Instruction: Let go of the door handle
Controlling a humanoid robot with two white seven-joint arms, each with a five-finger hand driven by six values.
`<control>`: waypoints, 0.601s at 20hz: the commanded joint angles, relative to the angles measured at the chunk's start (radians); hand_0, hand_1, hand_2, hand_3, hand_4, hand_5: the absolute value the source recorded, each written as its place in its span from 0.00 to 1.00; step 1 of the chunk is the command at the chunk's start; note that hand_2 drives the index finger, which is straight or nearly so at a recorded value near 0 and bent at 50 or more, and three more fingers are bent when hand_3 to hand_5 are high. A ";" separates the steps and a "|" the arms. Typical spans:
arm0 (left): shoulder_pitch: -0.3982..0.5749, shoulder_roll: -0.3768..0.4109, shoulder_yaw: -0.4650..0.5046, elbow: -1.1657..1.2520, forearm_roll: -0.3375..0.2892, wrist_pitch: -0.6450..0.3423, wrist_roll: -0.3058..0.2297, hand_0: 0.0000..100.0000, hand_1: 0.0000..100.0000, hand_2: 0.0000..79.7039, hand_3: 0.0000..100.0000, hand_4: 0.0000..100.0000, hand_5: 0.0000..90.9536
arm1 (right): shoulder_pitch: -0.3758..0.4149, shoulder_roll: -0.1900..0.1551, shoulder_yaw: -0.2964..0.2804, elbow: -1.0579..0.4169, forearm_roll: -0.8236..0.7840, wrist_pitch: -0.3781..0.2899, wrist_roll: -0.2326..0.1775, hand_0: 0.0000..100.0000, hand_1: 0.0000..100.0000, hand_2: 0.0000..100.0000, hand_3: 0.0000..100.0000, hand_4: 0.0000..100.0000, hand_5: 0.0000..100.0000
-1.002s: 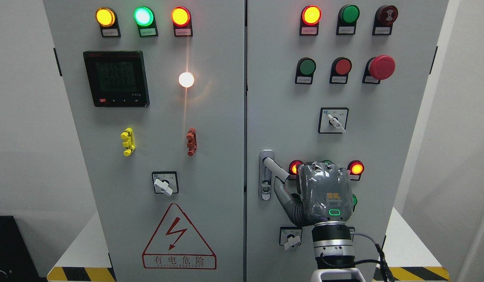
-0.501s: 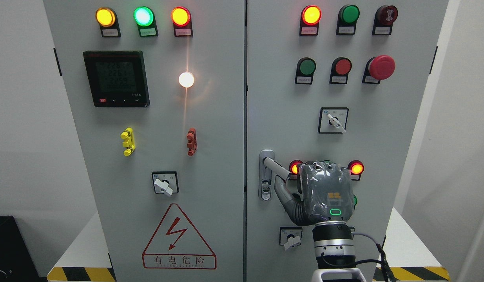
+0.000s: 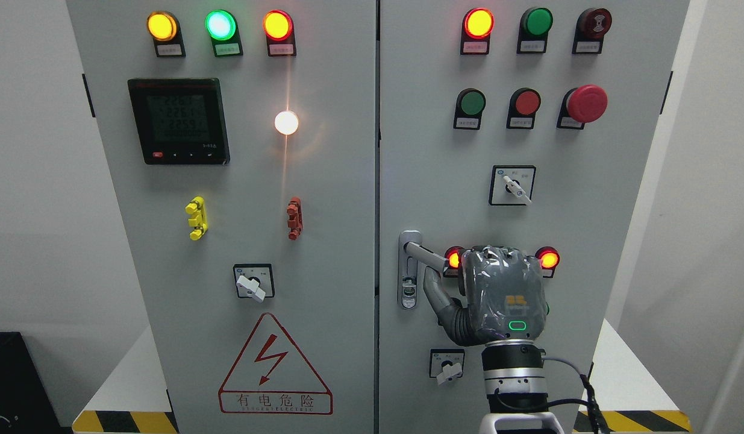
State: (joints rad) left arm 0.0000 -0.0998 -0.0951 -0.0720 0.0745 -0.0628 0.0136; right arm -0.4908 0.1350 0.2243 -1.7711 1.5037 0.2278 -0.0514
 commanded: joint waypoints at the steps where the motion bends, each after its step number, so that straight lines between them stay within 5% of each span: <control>1: 0.017 0.000 0.000 0.001 0.001 0.000 0.000 0.12 0.56 0.00 0.00 0.00 0.00 | 0.000 0.000 0.000 -0.001 0.003 -0.001 -0.001 0.50 0.34 0.95 1.00 1.00 1.00; 12: 0.017 0.000 0.000 0.000 0.001 0.000 0.000 0.12 0.56 0.00 0.00 0.00 0.00 | -0.002 -0.002 0.000 -0.007 0.003 -0.001 -0.002 0.49 0.34 0.95 1.00 1.00 1.00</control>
State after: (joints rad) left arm 0.0000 -0.0998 -0.0951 -0.0720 0.0745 -0.0628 0.0136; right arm -0.4922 0.1341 0.2241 -1.7742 1.5060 0.2278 -0.0532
